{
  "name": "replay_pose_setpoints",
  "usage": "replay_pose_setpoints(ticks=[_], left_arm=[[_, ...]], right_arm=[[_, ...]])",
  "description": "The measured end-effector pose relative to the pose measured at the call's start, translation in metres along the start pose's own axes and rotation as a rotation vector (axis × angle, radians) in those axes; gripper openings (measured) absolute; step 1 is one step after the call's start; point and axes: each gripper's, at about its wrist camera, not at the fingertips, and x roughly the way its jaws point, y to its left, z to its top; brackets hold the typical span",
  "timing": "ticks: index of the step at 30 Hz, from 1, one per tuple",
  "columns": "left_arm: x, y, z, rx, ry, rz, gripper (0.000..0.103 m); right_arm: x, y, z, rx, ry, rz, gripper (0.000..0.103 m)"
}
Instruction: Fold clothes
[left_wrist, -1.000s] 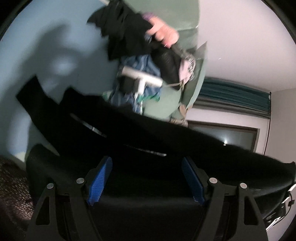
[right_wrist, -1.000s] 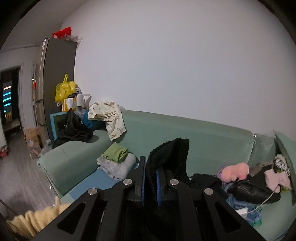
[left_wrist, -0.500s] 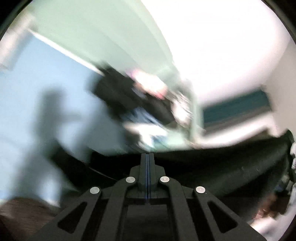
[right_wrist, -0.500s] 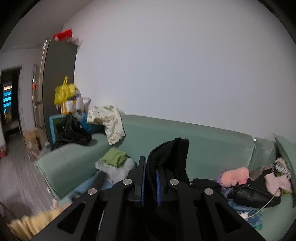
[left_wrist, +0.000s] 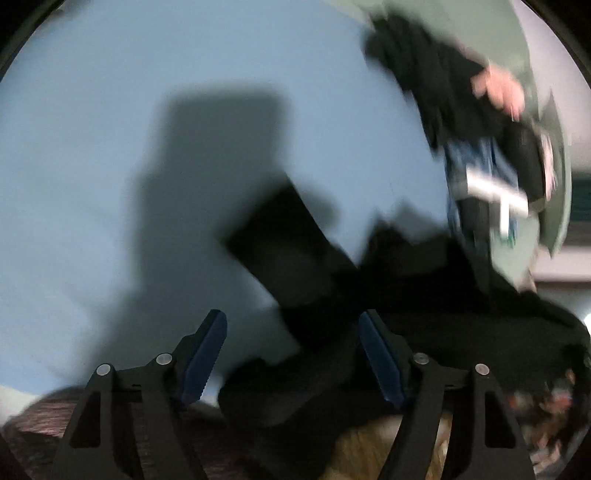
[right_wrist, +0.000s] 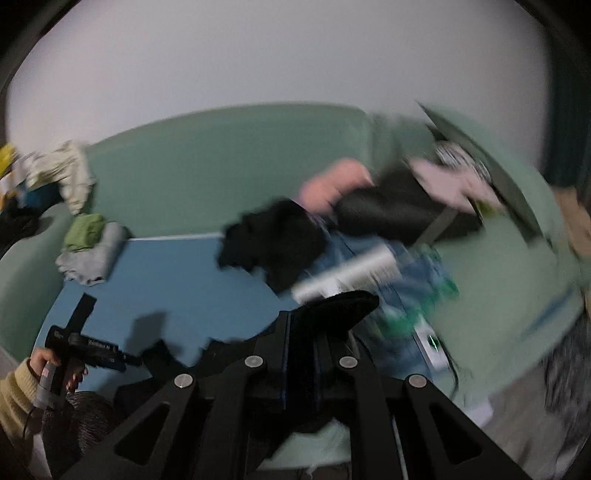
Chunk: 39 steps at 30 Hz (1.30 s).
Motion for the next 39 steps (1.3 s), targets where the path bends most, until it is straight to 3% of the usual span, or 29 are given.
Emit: replay_pose_setpoints(ticks=[3,5,6,7,8,9,13,14,16,19,22,24,26,29,31,33,35,39], left_arm=[[0.039,-0.020,-0.004,0.061,0.103,0.033,0.074],[0.045,-0.026,-0.010,0.097,0.091,0.045,0.074],[0.048,-0.030,-0.013,0.115,0.083,0.052,0.067],[0.051,-0.033,-0.015,0.133,0.076,0.058,0.050],[0.047,-0.036,-0.019,0.148,0.052,0.028,0.011],[0.043,-0.036,-0.020,0.148,0.039,0.011,0.006],[-0.004,-0.022,-0.013,0.076,-0.048,-0.113,0.006],[-0.029,-0.014,-0.009,0.045,-0.093,-0.166,0.005],[-0.088,-0.005,-0.004,0.020,-0.229,-0.194,0.005],[-0.218,0.007,-0.021,0.026,-0.571,-0.238,0.005],[-0.343,0.012,-0.066,0.086,-0.925,-0.256,0.005],[-0.392,0.020,-0.093,0.102,-1.064,-0.203,0.005],[-0.413,0.032,-0.114,0.093,-1.111,-0.156,0.005],[-0.408,0.062,-0.127,0.062,-1.091,-0.028,0.005],[-0.386,0.095,-0.130,0.042,-1.049,0.096,0.005],[-0.336,0.138,-0.124,0.006,-0.942,0.196,0.006],[-0.273,0.189,-0.118,-0.079,-0.798,0.215,0.006],[-0.203,0.247,-0.134,-0.236,-0.672,0.094,0.005]], right_arm=[[-0.001,-0.021,-0.011,0.039,0.007,-0.006,0.010],[-0.002,-0.027,-0.015,0.053,0.001,0.007,0.010],[-0.003,-0.027,-0.015,0.053,-0.004,0.014,0.010],[-0.003,-0.024,-0.013,0.046,-0.011,0.018,0.010],[-0.004,-0.020,-0.011,0.038,-0.021,0.026,0.010],[-0.006,-0.013,-0.008,0.026,-0.033,0.039,0.010],[-0.008,0.022,0.018,-0.022,-0.108,0.097,0.010],[-0.008,0.031,0.026,-0.033,-0.128,0.113,0.010],[-0.012,0.050,0.043,-0.055,-0.174,0.151,0.010],[-0.027,0.081,0.071,-0.085,-0.274,0.230,0.010],[-0.035,0.110,0.089,-0.101,-0.340,0.311,0.010],[-0.034,0.127,0.095,-0.101,-0.359,0.368,0.010],[-0.034,0.144,0.100,-0.101,-0.377,0.425,0.010],[-0.027,0.171,0.103,-0.106,-0.382,0.504,0.010],[0.002,0.189,0.084,-0.128,-0.293,0.530,0.011],[0.040,0.206,0.053,-0.141,-0.165,0.547,0.011],[0.081,0.219,0.012,-0.151,-0.016,0.557,0.011],[0.155,0.218,-0.086,-0.106,0.297,0.528,0.011]])
